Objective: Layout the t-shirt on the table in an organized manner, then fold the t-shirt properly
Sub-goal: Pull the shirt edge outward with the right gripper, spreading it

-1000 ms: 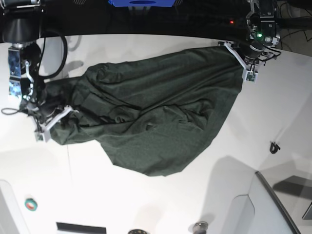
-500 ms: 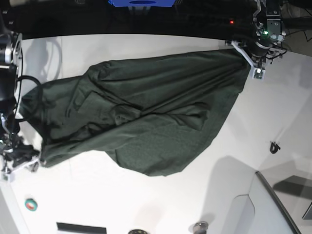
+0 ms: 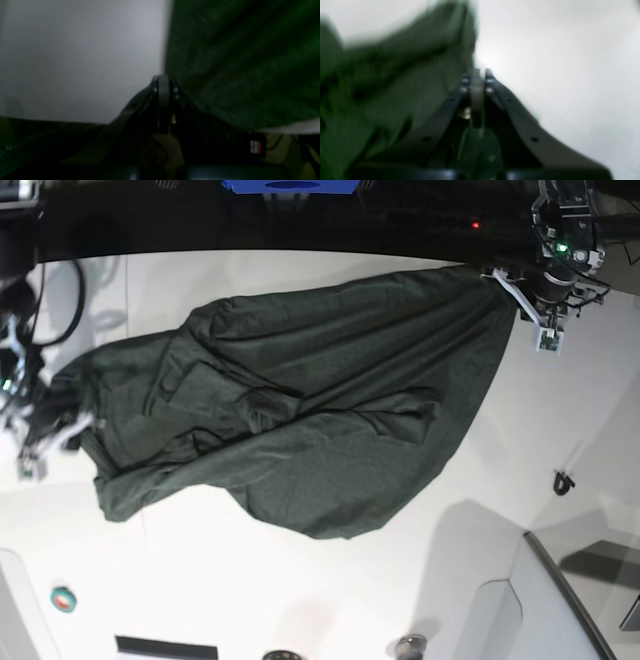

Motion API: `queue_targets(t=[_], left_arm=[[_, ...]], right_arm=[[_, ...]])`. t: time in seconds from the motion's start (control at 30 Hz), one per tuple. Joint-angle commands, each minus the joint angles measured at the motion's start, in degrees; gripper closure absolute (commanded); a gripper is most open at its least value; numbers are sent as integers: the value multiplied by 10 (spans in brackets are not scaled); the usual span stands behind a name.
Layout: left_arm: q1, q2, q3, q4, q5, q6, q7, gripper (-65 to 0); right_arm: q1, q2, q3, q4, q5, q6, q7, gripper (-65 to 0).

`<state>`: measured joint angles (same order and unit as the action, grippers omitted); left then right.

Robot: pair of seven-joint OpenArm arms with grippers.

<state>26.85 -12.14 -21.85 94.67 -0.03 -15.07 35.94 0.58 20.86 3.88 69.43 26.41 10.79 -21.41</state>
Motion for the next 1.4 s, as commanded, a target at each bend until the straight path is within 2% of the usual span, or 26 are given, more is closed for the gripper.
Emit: queue_targets(t=[0.0, 0.13, 0.27, 0.4, 0.6, 0.77, 1.0, 1.1, 1.37], left_arm=[[-5, -5, -2, 7, 2, 0, -6, 0], [-25, -6, -2, -38, 3, 0, -9, 0], [-54, -5, 4, -95, 3, 0, -12, 0], [-69, -4, 4, -155, 3, 1, -61, 0], [-71, -14, 4, -174, 3, 1, -67, 0], [-72, -25, -1, -174, 3, 1, -67, 0], [-72, -32, -2, -175, 3, 1, -67, 0], [-72, -32, -2, -175, 3, 1, -67, 0], [-69, -32, 0, -169, 3, 1, -64, 0]], right_arm=[[4, 6, 21, 21, 4, -4, 20, -20], [-12, -24, 84, -4, 1, -4, 20, -3], [20, -14, 93, -47, 1, -1, 20, -29], [47, -9, 93, -105, 1, 1, 19, -11], [43, -12, 93, -118, 1, -2, -10, -6], [25, -12, 97, -140, 1, -3, -10, -6], [-22, -8, 102, -135, 1, -4, -10, -6], [-48, -12, 138, -124, 1, -4, -10, -6], [-113, -12, 163, -22, 2, 0, -6, -6]])
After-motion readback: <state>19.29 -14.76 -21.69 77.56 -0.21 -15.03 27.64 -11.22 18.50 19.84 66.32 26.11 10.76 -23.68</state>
